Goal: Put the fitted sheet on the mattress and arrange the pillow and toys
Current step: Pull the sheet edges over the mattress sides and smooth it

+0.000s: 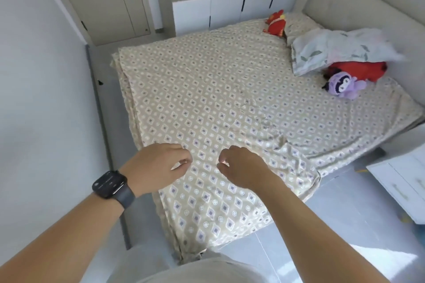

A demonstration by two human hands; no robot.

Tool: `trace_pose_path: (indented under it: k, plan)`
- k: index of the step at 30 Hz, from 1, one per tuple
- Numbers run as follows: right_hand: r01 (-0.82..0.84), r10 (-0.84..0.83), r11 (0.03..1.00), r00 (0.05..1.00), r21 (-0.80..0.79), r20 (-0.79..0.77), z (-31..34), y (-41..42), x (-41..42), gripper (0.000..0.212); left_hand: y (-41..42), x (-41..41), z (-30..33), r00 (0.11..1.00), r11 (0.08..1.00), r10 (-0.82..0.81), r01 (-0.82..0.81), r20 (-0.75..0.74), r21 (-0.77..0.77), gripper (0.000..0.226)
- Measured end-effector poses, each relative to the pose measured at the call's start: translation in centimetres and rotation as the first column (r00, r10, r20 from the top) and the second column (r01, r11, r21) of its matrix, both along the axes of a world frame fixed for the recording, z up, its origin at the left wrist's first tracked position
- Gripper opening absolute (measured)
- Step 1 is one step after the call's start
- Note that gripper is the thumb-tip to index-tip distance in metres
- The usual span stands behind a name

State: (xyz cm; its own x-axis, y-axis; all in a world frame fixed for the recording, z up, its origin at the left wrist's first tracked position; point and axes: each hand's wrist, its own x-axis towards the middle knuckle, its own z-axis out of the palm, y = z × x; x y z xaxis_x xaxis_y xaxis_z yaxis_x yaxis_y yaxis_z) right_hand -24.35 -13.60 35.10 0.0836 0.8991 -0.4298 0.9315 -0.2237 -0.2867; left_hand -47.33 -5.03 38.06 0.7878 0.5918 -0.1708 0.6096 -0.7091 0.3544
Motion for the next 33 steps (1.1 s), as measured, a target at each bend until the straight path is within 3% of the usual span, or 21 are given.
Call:
trace_pose_path:
  k: [7, 11, 15, 19, 24, 29, 33]
  plan:
    - [0.266, -0.266, 0.964, 0.964, -0.001, 0.013, -1.9, 4.6, -1.9, 0.034, 10.5, 0.1, -6.2, 0.959, 0.960, -0.265, 0.251, -0.102, -0.126, 0.019]
    - [0.552, -0.554, 0.832, 0.832, -0.046, -0.033, -3.5, 5.4, -3.2, 0.028, 15.6, 2.3, -8.3, 0.861, 0.870, -0.484, 0.454, -0.158, -0.190, 0.021]
    - [0.650, -0.649, 0.758, 0.760, -0.061, 0.030, -4.0, 5.5, -1.6, 0.027, 18.1, 7.7, -8.6, 0.788, 0.797, -0.601, 0.578, -0.138, -0.174, 0.022]
    - [0.765, -0.766, 0.643, 0.643, 0.041, 0.025, -3.4, 3.6, 1.6, 0.028, 16.5, 13.4, -7.8, 0.771, 0.759, -0.636, 0.619, -0.028, -0.201, 0.021]
    - [0.862, -0.862, 0.506, 0.506, -0.004, 0.037, -5.8, -1.7, 7.8, 0.025, 11.2, 20.8, -9.3, 0.732, 0.713, -0.682, 0.663, -0.004, -0.228, 0.020]
    - [0.877, -0.875, 0.480, 0.481, -0.030, 0.062, -11.7, -7.1, 17.5, 0.025, 5.4, 31.6, -13.2, 0.726, 0.709, -0.687, 0.663, -0.024, -0.240, 0.022]
    - [0.878, -0.880, 0.474, 0.475, -0.070, 0.003, -18.8, -10.1, 27.1, 0.027, 1.9, 40.8, -18.8, 0.778, 0.761, -0.623, 0.581, -0.076, -0.290, 0.023]
